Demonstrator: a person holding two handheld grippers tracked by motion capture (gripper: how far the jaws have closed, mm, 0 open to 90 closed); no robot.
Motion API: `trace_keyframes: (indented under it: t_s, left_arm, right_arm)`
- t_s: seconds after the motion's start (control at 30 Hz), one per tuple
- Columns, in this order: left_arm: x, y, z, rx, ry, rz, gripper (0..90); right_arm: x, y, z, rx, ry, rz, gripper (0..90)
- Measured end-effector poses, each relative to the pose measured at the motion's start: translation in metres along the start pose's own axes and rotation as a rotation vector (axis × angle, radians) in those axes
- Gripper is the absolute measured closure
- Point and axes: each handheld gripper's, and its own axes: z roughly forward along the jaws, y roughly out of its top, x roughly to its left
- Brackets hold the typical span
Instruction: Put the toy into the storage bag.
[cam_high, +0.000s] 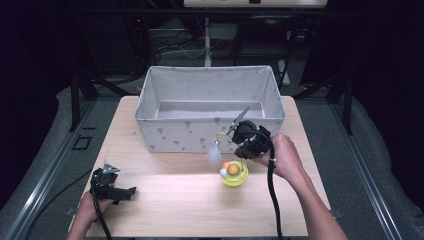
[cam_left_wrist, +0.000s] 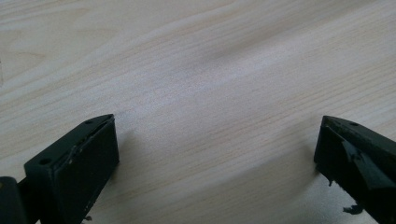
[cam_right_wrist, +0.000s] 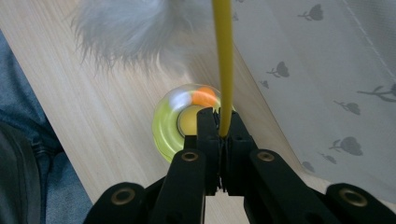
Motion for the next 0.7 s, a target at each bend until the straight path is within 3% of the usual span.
trace_keyframes:
  t_s: [0.7]
  left_arm:
    - [0.000, 0.000, 0.000, -0.001, 0.003, 0.002, 0.0]
  right_arm:
    - [-0.019, 0.011, -0.030, -0.013, -0.008, 0.024, 88.1]
